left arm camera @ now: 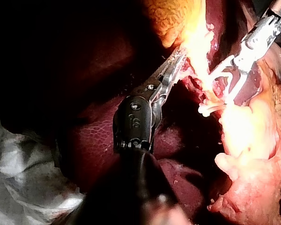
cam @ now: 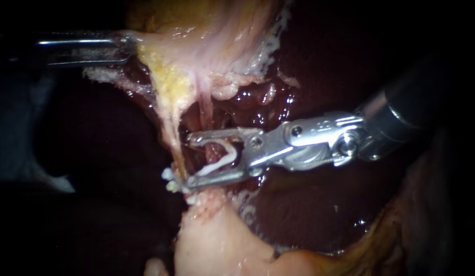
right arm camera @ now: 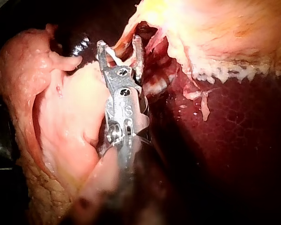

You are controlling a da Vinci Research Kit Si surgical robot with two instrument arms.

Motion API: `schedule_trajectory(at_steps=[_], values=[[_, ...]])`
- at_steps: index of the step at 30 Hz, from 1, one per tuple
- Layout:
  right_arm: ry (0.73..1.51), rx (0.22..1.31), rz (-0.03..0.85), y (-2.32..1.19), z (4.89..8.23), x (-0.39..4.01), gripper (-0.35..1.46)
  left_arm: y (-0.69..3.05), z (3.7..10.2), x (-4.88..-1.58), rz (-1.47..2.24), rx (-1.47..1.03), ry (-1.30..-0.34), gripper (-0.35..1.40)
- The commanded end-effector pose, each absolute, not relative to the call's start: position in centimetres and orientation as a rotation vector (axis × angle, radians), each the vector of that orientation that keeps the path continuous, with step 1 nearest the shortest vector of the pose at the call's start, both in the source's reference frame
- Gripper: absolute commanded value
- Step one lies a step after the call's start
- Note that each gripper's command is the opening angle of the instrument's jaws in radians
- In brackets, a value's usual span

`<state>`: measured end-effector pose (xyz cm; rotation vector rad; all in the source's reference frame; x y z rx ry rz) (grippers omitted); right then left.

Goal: Clipping third clip left tube

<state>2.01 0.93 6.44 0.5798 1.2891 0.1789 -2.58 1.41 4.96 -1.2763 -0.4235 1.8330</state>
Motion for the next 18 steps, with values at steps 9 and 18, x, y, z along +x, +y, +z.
schedule_trajectory(at_steps=[9,18], values=[[1.361,0.629,0.181,0.94,6.42,2.42,0.45,1.41,4.97,-2.58,1.833,-1.276,-0.423,-0.35],[1.413,0.639,0.228,0.96,6.34,2.62,0.45,1.42,4.97,-2.6,1.832,-1.275,-0.422,-0.35]])
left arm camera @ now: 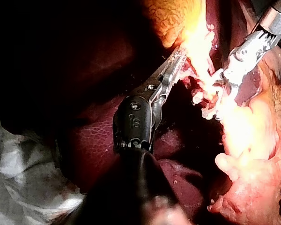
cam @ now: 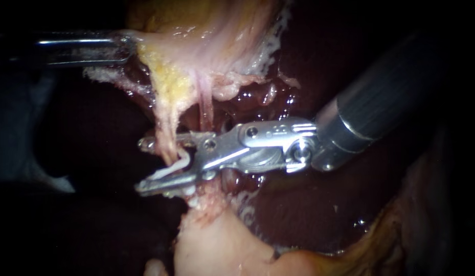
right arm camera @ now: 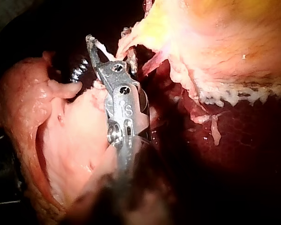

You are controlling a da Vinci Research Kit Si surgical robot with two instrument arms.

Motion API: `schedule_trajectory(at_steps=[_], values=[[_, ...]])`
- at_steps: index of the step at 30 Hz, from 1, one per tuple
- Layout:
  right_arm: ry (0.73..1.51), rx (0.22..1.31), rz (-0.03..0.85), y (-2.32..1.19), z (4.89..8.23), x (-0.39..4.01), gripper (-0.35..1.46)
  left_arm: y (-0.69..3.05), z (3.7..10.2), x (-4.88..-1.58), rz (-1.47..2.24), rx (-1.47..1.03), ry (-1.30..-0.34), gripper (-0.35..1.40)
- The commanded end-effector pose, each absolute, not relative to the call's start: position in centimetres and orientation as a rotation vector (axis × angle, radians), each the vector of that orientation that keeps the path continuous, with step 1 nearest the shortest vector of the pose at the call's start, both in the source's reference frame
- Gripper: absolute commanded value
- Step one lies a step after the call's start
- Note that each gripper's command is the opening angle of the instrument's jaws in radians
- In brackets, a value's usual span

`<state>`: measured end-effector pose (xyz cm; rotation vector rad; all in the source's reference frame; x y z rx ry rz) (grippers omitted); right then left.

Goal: Clipping third clip left tube

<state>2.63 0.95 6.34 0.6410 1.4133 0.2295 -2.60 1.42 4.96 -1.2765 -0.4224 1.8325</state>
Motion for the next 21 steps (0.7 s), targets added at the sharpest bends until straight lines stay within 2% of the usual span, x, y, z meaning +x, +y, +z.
schedule_trajectory(at_steps=[1,17,21], values=[[1.419,0.639,0.232,0.97,6.32,2.64,0.45,1.42,4.97,-2.6,1.832,-1.275,-0.422,-0.35],[1.472,0.662,0.26,1.04,5.71,2.71,0.45,1.42,4.97,-2.6,1.833,-1.276,-0.422,-0.35],[1.483,0.68,0.294,1.12,5.58,2.71,0.45,1.42,4.98,-2.6,1.833,-1.276,-0.422,-0.35]])
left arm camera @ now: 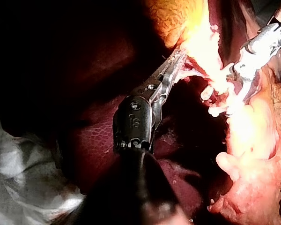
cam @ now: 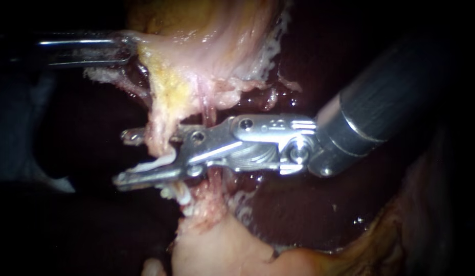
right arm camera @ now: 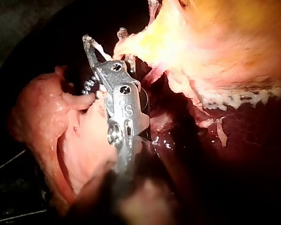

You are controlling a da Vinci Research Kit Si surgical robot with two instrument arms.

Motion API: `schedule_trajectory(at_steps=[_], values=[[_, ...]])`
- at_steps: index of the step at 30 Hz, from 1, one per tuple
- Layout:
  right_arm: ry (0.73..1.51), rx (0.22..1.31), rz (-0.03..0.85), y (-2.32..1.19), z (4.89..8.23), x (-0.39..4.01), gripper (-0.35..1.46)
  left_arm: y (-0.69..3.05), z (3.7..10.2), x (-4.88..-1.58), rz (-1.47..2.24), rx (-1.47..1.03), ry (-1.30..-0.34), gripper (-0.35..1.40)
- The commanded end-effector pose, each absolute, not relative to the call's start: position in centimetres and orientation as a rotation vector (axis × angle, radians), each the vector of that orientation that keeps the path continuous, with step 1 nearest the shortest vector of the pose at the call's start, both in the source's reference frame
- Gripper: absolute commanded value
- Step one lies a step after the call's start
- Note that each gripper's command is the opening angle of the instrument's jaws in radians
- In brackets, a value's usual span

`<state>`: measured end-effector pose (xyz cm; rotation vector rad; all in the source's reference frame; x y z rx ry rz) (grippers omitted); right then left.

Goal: Clipping third clip left tube

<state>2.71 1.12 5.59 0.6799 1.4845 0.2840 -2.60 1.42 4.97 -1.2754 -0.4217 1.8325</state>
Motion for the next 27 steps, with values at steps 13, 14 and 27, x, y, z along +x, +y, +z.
schedule_trajectory(at_steps=[13,14,27], values=[[1.441,0.75,0.466,1.33,5.48,2.7,0.38,1.42,4.98,-2.6,1.833,-1.276,-0.421,-0.35],[1.439,0.746,0.471,1.34,5.47,2.7,0.36,1.42,4.98,-2.6,1.833,-1.276,-0.421,-0.35],[1.404,0.844,0.575,1.35,5.46,2.59,-0.35,1.42,4.99,-2.6,1.833,-1.276,-0.421,-0.35]])
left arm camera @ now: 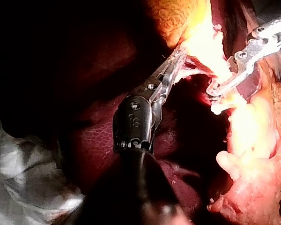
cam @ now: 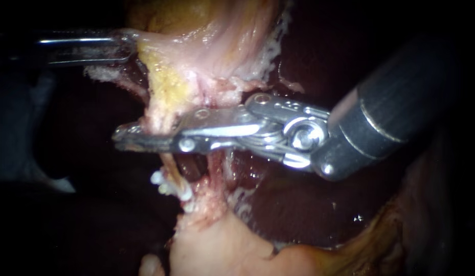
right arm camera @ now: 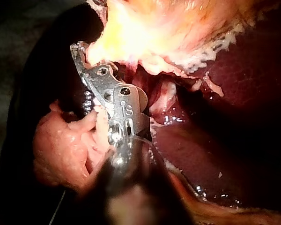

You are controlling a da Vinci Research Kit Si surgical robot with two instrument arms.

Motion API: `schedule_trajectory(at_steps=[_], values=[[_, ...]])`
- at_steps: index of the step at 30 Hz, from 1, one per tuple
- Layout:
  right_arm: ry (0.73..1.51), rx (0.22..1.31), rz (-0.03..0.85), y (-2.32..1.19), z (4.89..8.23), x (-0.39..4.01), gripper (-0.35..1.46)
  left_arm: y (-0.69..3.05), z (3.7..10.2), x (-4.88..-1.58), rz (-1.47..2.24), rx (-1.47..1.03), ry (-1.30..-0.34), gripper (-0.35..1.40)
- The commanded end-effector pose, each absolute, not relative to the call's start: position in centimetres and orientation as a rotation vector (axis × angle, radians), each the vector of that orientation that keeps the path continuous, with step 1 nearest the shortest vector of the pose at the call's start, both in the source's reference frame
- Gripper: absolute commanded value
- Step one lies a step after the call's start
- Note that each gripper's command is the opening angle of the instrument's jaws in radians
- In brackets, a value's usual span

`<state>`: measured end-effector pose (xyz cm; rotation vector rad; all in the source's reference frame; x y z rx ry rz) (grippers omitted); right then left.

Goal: Clipping third clip left tube

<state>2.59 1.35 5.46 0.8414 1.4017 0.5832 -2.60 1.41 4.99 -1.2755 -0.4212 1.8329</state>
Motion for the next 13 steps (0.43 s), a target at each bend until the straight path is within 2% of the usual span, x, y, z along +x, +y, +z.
schedule_trajectory(at_steps=[1,13], values=[[1.404,0.843,0.575,1.34,5.47,2.59,-0.35,1.42,4.99,-2.6,1.833,-1.276,-0.421,-0.35],[1.403,0.846,0.577,1.32,5.5,2.59,-0.35,1.42,5.0,-2.6,1.833,-1.276,-0.421,-0.35]])
